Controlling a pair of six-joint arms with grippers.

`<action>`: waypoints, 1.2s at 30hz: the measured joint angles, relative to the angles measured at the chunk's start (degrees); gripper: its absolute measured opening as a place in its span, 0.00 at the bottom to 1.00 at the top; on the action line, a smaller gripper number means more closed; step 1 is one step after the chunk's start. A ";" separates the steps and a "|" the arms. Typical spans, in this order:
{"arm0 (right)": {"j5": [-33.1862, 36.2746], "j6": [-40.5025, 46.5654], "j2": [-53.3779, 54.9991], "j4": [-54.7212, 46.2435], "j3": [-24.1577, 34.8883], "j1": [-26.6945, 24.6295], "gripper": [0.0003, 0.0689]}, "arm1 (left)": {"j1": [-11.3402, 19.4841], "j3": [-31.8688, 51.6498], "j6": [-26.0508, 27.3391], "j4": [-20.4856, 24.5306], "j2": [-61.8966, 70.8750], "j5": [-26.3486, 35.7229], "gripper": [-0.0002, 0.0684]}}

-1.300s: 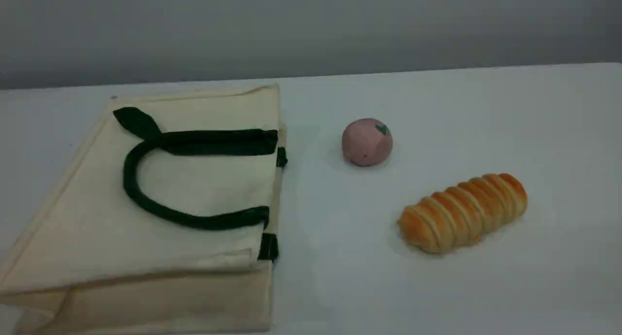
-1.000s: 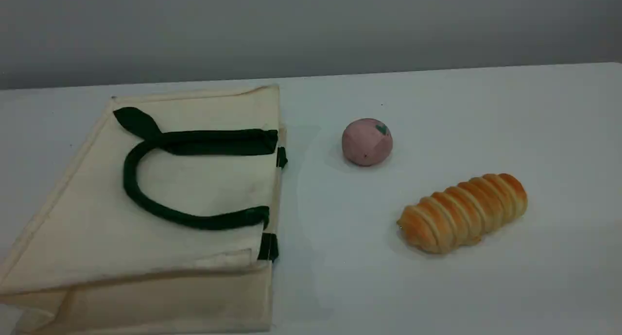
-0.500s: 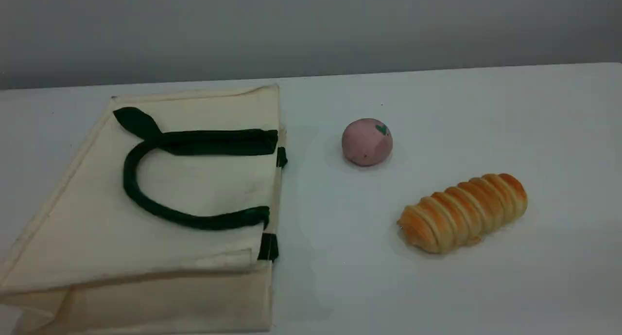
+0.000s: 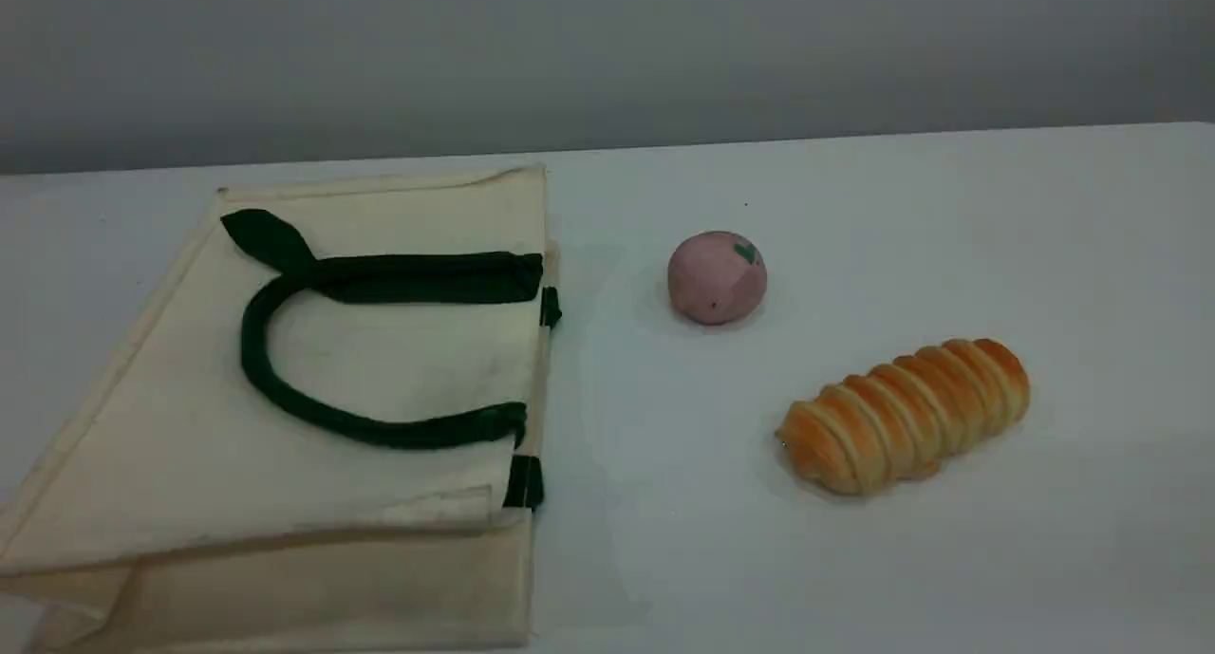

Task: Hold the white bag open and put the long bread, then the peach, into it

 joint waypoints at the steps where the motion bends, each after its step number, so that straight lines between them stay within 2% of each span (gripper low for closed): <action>1: 0.00 0.00 0.00 0.00 0.00 0.00 0.85 | 0.00 0.00 0.00 0.00 0.00 0.00 0.76; 10: -0.79 0.05 0.00 0.00 0.00 4.05 0.85 | 0.00 0.00 0.00 0.00 0.00 0.00 0.76; 16: -4.29 0.05 0.00 1.89 -0.06 4.12 0.85 | 0.00 0.00 0.40 0.29 0.00 -0.06 0.76; 21: -4.51 0.70 0.00 1.83 -0.18 4.12 0.85 | 0.00 0.00 0.27 0.29 0.14 -0.19 0.76; 26: -5.90 1.12 1.78 1.89 -0.41 4.12 0.85 | 0.00 -0.30 -2.81 0.29 3.31 -0.65 0.76; 30: -6.21 1.12 5.68 2.06 -3.09 4.12 0.85 | 0.00 -2.40 -2.81 0.21 7.81 -0.58 0.76; 36: -7.93 1.29 13.85 3.27 -10.48 4.12 0.85 | 0.00 -9.27 -2.81 -0.17 15.97 -2.73 0.76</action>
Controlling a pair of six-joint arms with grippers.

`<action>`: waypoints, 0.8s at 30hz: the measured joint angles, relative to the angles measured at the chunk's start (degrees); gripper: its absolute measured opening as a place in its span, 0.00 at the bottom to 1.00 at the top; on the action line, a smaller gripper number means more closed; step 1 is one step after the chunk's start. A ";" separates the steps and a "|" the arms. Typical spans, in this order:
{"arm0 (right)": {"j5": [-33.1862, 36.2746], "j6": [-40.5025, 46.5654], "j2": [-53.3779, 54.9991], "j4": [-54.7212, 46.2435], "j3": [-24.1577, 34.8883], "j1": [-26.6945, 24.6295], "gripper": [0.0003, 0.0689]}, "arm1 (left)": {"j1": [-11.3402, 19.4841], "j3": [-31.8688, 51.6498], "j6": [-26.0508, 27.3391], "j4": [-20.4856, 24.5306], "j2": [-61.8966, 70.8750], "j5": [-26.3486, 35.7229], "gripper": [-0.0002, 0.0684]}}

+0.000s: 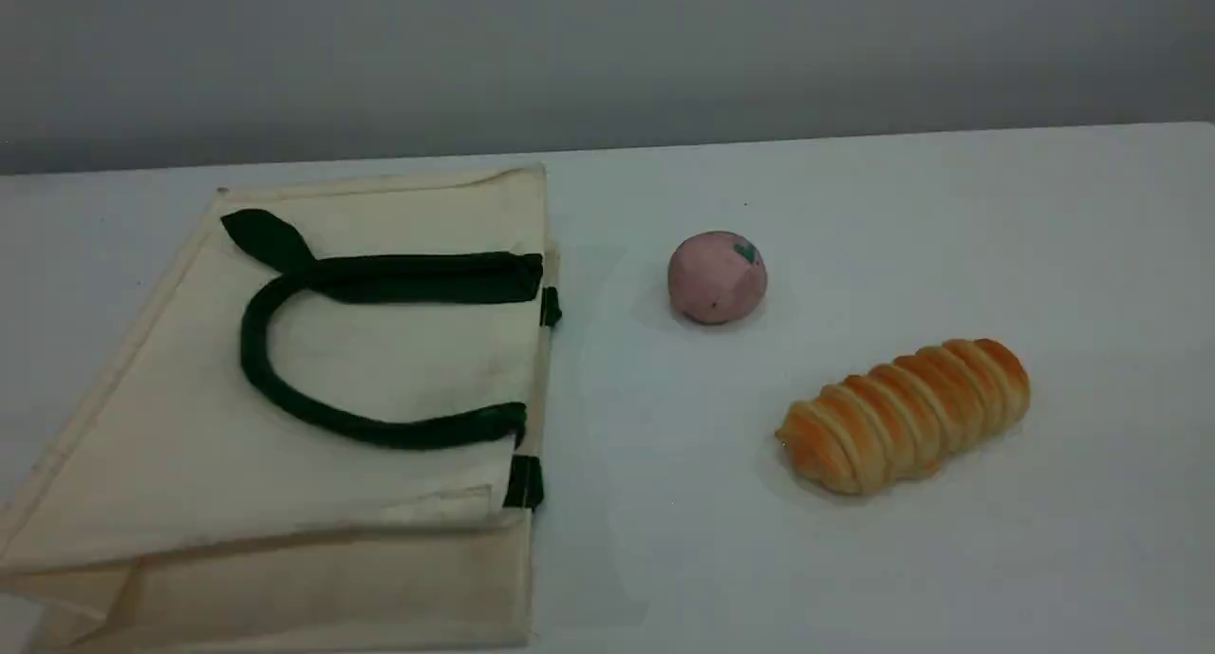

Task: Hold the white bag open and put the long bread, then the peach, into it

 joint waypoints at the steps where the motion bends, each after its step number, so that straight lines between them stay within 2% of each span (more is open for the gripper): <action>1: -0.53 0.08 1.62 0.44 -1.51 0.00 0.85 | 0.00 -1.50 0.00 0.00 1.33 -0.01 0.76; 8: -2.27 2.24 14.18 1.49 -12.71 -0.05 0.85 | 0.00 -11.60 0.00 -0.39 14.36 -0.81 0.76; 13: -2.69 3.17 23.35 1.53 -19.69 -0.05 0.85 | 0.00 -16.61 0.28 -5.58 25.90 -1.32 0.76; 19: -2.63 3.06 34.53 1.53 -25.44 -0.05 0.85 | 0.00 -19.80 0.40 -5.97 40.49 -2.44 0.76; 24: -2.47 3.06 41.71 1.47 -27.62 -0.05 0.85 | 0.00 -21.69 0.40 -5.92 52.43 -2.44 0.76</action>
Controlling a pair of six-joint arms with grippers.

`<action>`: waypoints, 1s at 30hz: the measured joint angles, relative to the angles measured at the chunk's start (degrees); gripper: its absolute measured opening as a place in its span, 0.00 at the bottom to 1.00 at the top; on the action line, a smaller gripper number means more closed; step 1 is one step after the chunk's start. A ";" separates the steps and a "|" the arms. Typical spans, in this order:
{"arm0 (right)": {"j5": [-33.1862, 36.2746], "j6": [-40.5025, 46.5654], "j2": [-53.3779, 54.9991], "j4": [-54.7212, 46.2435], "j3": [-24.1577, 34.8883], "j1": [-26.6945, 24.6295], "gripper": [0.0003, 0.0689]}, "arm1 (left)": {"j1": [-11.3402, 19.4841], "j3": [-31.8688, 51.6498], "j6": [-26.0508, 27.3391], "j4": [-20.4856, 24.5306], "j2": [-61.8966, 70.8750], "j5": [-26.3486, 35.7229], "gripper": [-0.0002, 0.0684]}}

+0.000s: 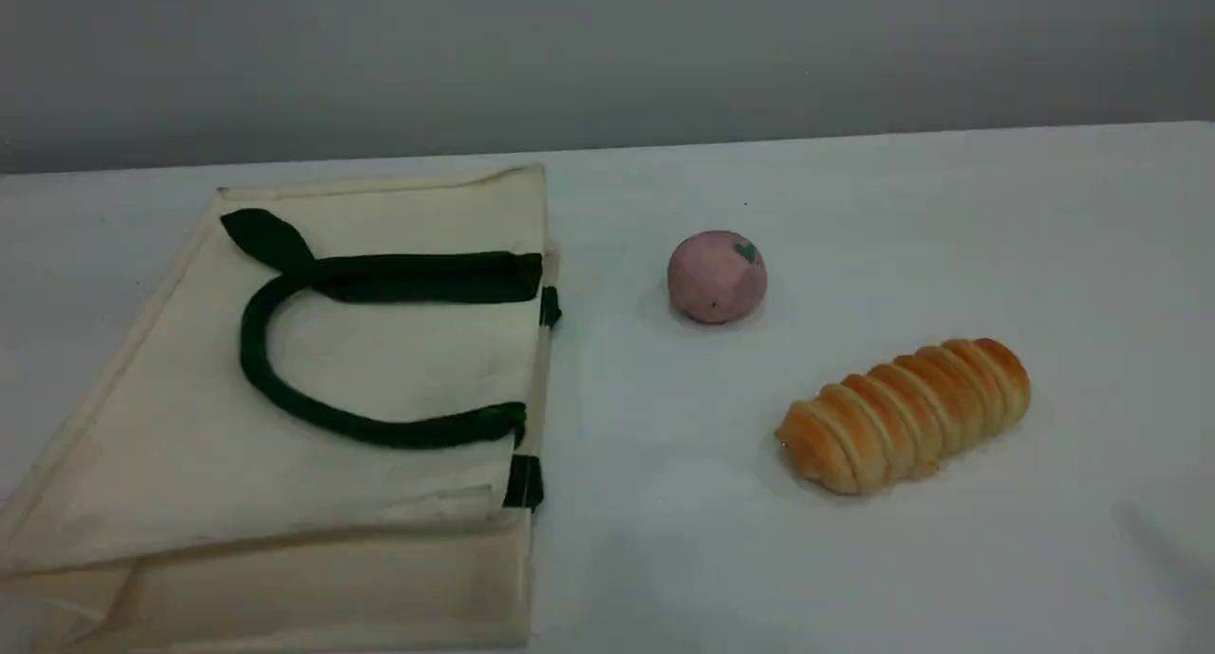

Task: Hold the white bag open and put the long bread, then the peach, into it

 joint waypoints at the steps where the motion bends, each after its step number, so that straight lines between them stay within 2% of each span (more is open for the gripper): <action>1: 0.00 0.00 1.30 0.00 -0.39 0.00 0.85 | 0.00 -0.26 0.00 0.00 2.18 0.00 0.76; 14: -1.69 0.00 8.58 0.11 -0.96 0.00 0.85 | -0.07 -1.33 0.00 -1.87 19.68 -8.06 0.76; 19: -2.11 0.00 8.58 0.11 -0.96 0.00 0.85 | -0.37 -3.58 0.00 -1.75 24.67 -8.14 0.76; 22: -2.40 0.00 8.58 0.17 -0.96 0.00 0.85 | -2.33 -5.24 0.00 -1.47 27.61 -8.54 0.76; 25: -2.57 0.00 8.53 0.17 -0.96 0.00 0.85 | -5.31 -7.51 0.00 -1.25 30.65 -10.39 0.76; 30: -2.50 0.00 8.53 0.17 -0.96 0.00 0.85 | -10.37 -12.57 -1.05 -0.14 36.01 -9.87 0.76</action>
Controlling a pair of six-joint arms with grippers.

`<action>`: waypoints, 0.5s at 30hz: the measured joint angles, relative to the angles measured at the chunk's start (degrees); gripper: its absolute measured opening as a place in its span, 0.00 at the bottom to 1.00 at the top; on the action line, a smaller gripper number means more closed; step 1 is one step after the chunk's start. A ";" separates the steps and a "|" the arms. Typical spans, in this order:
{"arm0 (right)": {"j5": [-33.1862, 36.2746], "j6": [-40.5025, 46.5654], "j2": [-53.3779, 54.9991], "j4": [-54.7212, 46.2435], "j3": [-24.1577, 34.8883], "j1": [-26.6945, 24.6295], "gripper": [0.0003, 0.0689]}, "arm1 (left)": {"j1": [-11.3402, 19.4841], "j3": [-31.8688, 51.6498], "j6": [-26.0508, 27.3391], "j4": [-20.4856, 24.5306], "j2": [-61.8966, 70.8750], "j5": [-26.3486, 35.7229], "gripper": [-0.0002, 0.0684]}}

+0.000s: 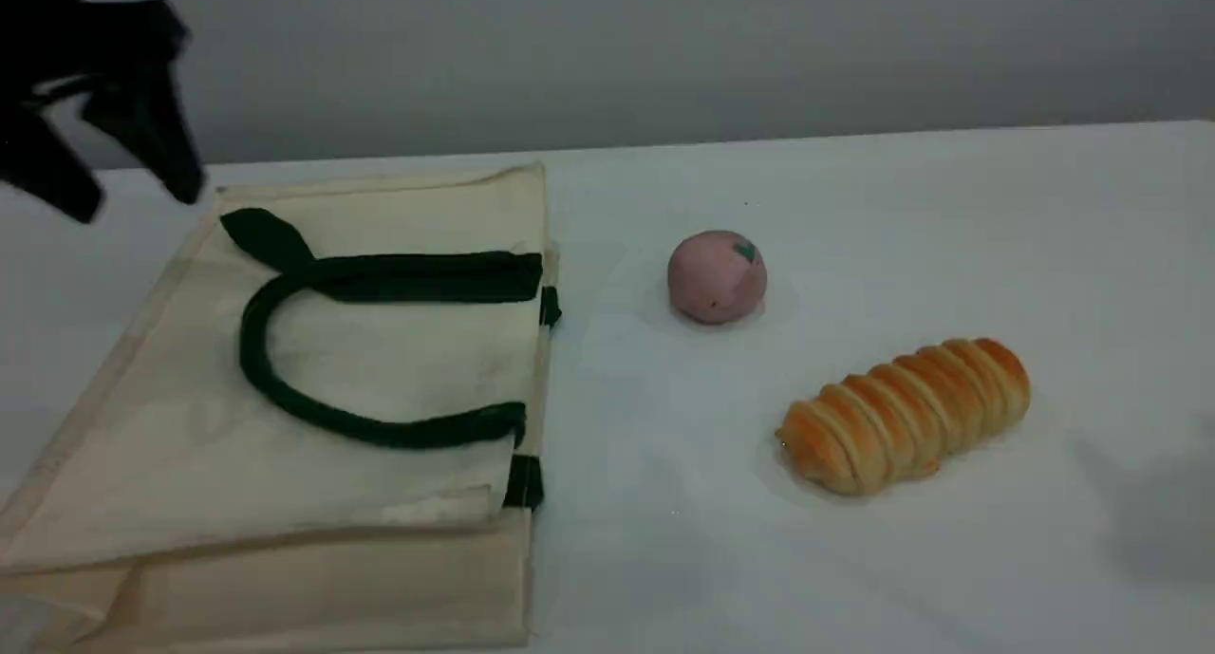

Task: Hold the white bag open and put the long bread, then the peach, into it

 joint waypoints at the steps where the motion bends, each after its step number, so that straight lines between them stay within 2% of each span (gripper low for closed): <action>1: 0.18 0.00 0.00 0.00 0.00 0.00 0.85 | -0.77 -1.04 -0.79 1.03 0.96 0.00 0.76; 10: 0.44 0.00 0.00 -0.05 0.00 0.00 0.85 | -6.66 -7.55 -9.78 11.20 10.41 0.64 0.76; 15: 0.44 0.00 0.00 -0.05 0.00 0.00 0.85 | -7.36 -7.62 -9.86 11.37 14.36 0.76 0.76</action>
